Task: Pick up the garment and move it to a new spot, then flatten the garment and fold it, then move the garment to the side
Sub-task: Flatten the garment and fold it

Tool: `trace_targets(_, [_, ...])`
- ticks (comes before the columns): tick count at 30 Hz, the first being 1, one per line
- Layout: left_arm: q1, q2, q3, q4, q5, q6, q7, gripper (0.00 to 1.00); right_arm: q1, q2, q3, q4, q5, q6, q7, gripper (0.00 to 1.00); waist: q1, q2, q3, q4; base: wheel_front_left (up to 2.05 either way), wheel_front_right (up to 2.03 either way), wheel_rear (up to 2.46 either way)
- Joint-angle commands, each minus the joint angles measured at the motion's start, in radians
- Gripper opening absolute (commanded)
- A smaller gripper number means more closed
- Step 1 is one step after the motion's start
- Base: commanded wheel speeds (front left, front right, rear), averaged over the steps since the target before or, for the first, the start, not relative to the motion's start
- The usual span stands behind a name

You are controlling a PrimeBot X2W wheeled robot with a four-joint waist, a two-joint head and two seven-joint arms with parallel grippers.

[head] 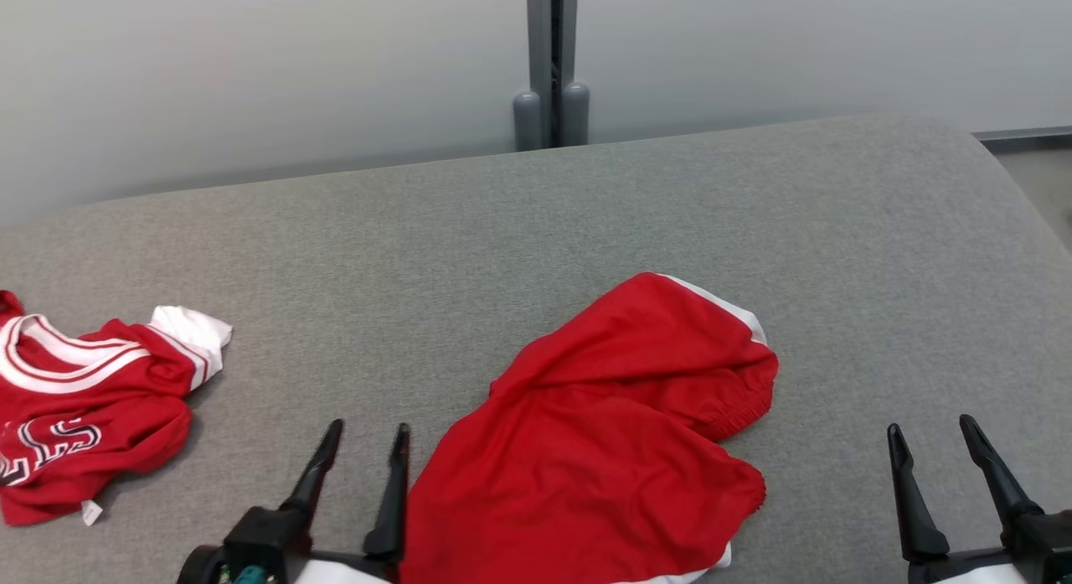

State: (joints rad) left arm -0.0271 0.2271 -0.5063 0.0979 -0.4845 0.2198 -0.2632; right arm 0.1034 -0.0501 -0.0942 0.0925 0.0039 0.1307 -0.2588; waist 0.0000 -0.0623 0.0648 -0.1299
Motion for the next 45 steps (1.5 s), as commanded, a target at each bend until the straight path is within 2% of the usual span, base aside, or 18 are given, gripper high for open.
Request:
trace_targets(1, [0.035, 0.003, 0.047, -0.019, 0.029, -0.006, -0.002, 1.0, 0.013, -0.011, -0.009, -0.007, -0.001, 0.0, -0.006, 1.0, 0.0, 0.0, -0.014, 0.032, 0.0, 0.0, 0.0])
trace_targets(5, [0.142, -0.003, 0.187, -0.029, 0.108, -0.049, -0.002, 1.0, 0.031, -0.02, -0.018, -0.014, -0.004, 0.0, -0.006, 1.0, 0.0, 0.0, -0.029, 0.074, 0.0, 0.0, 0.0])
trace_targets(9, [0.212, -0.025, 0.297, -0.007, 0.167, -0.12, -0.002, 1.0, 0.041, -0.019, -0.027, -0.013, -0.007, 0.0, -0.006, 1.0, 0.0, 0.0, -0.048, 0.107, 0.0, 0.0, 0.0])
trace_targets(19, [0.325, -0.133, 0.514, -0.029, 0.303, -0.269, -0.002, 1.0, 0.071, -0.006, -0.005, 0.005, 0.007, 0.0, -0.006, 1.0, 0.0, 0.0, -0.096, 0.142, 0.0, 0.0, 0.0])
trace_targets(21, [0.326, -0.143, 0.534, -0.034, 0.317, -0.286, -0.002, 1.0, 0.074, -0.005, 0.0, 0.006, 0.009, 0.0, -0.006, 1.0, 0.0, 0.0, -0.098, 0.145, 0.0, 0.0, 0.0])
trace_targets(27, [0.312, -0.165, 0.565, -0.038, 0.344, -0.321, -0.002, 1.0, 0.075, -0.002, 0.01, 0.004, 0.011, 0.0, -0.006, 1.0, 0.0, 0.0, -0.1, 0.143, 0.0, 0.0, 0.0])
trace_targets(38, [0.304, -0.175, 0.569, -0.038, 0.36, -0.34, -0.002, 1.0, 0.07, -0.001, 0.02, 0.003, 0.027, 0.0, -0.006, 1.0, 0.0, 0.0, -0.094, 0.129, 0.0, 0.0, 0.0])
trace_targets(42, [0.319, -0.176, 0.492, 0.021, 0.307, -0.347, -0.001, 1.0, 0.09, -0.021, 0.054, 0.039, 0.081, 0.0, -0.006, 1.0, 0.0, 0.0, -0.088, 0.128, 0.0, 0.0, 0.0])
trace_targets(45, [0.31, -0.174, 0.386, 0.111, 0.243, -0.351, 0.027, 1.0, 0.09, -0.102, 0.164, 0.125, 0.146, 0.0, -0.006, 1.0, 0.0, 0.0, -0.077, 0.127, 0.0, 0.0, 0.0])
